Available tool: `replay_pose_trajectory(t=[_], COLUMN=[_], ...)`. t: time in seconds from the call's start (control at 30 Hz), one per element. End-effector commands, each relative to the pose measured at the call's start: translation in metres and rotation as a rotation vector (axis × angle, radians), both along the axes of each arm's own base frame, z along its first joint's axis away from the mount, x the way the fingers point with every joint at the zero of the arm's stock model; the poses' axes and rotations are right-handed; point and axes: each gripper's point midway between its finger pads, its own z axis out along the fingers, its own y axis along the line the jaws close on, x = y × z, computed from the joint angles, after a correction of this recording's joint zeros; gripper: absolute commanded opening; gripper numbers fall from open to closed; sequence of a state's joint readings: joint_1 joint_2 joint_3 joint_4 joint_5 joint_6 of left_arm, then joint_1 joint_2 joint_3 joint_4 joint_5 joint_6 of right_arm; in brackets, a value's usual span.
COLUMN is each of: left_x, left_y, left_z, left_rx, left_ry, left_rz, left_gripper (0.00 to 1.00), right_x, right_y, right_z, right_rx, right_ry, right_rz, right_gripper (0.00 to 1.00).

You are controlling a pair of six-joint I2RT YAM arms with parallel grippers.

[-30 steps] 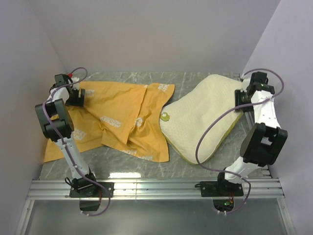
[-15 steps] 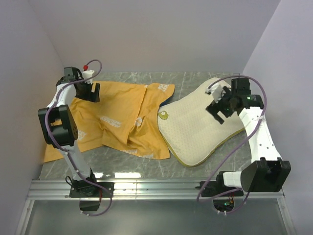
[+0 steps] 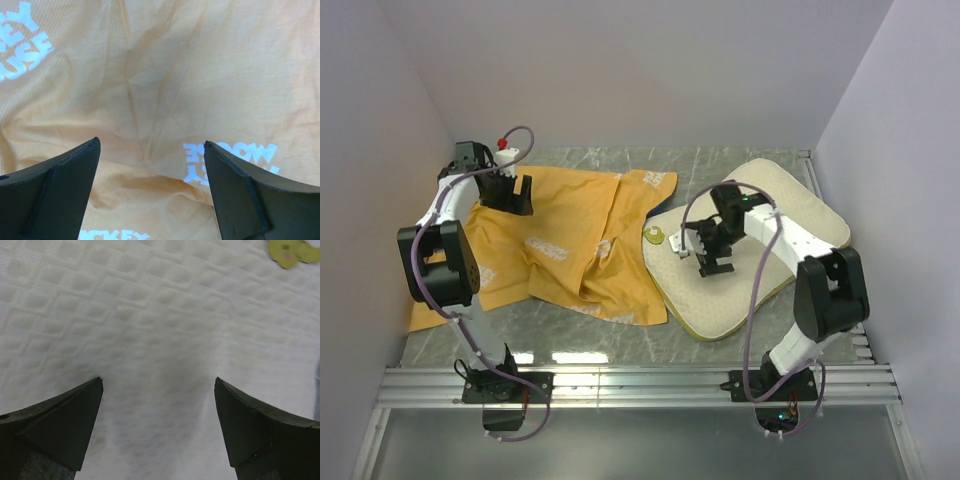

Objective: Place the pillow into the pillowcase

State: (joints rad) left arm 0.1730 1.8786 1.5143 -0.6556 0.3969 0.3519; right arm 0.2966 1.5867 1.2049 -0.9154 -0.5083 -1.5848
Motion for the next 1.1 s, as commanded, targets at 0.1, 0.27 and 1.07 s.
replay_pose_trajectory(t=[0.1, 0.27, 1.07], left_x=[-0.006, -0.005, 0.002], left_y=[-0.016, -0.029, -0.197], left_z=[0.029, 0.038, 0.011], left_rx=[-0.048, -0.039, 0.082], left_ry=[-0.067, -0.098, -0.163], left_rz=[-0.018, -0.037, 0.061], left_gripper=[0.91, 0.91, 0.69], right_x=[-0.023, -0.012, 0.028], right_y=[-0.008, -0.026, -0.046], right_z=[-0.062, -0.068, 0.163], right_rx=[-0.129, -0.139, 0.632], right_ry=[0.106, 0.173, 0.129], right_rz=[0.088, -0.084, -0.807], right_gripper=[0.82, 0.19, 0.00])
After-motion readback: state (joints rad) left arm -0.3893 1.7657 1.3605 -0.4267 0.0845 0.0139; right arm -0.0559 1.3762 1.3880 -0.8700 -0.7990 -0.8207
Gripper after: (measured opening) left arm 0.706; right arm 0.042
